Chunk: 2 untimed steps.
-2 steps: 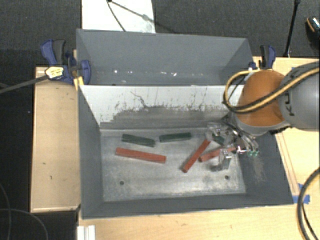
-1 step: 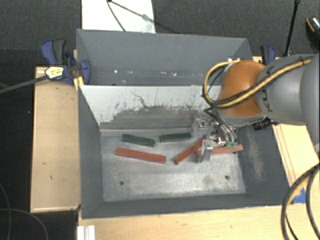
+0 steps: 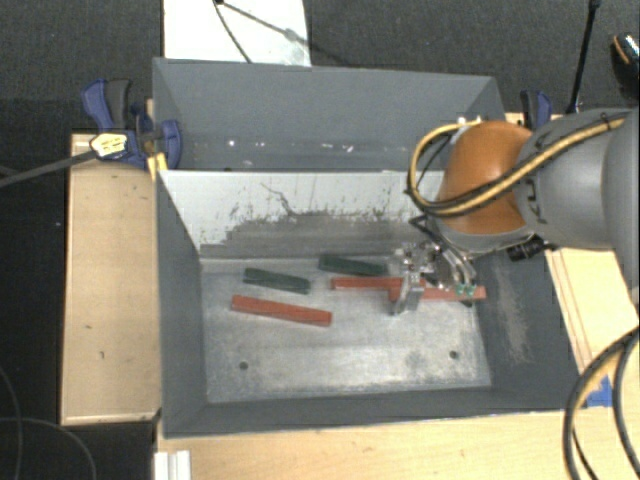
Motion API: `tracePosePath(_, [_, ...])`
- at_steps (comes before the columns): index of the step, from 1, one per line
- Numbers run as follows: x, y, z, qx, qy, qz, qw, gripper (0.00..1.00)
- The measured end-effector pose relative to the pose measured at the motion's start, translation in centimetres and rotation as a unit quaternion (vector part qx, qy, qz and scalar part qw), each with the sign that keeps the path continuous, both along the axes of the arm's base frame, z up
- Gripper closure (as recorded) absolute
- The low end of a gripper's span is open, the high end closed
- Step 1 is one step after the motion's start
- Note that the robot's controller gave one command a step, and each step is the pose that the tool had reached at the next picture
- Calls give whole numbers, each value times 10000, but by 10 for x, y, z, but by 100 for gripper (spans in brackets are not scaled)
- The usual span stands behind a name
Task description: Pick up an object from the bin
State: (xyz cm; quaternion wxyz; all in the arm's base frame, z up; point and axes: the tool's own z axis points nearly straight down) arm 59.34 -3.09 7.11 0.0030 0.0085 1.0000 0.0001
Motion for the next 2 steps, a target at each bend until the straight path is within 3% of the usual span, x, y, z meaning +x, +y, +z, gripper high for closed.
tracePosePath(1, [-4,34,110,7,-28,102,9999,100])
tracePosePath(2, [0,35,221,-3,-37,210,9998,100])
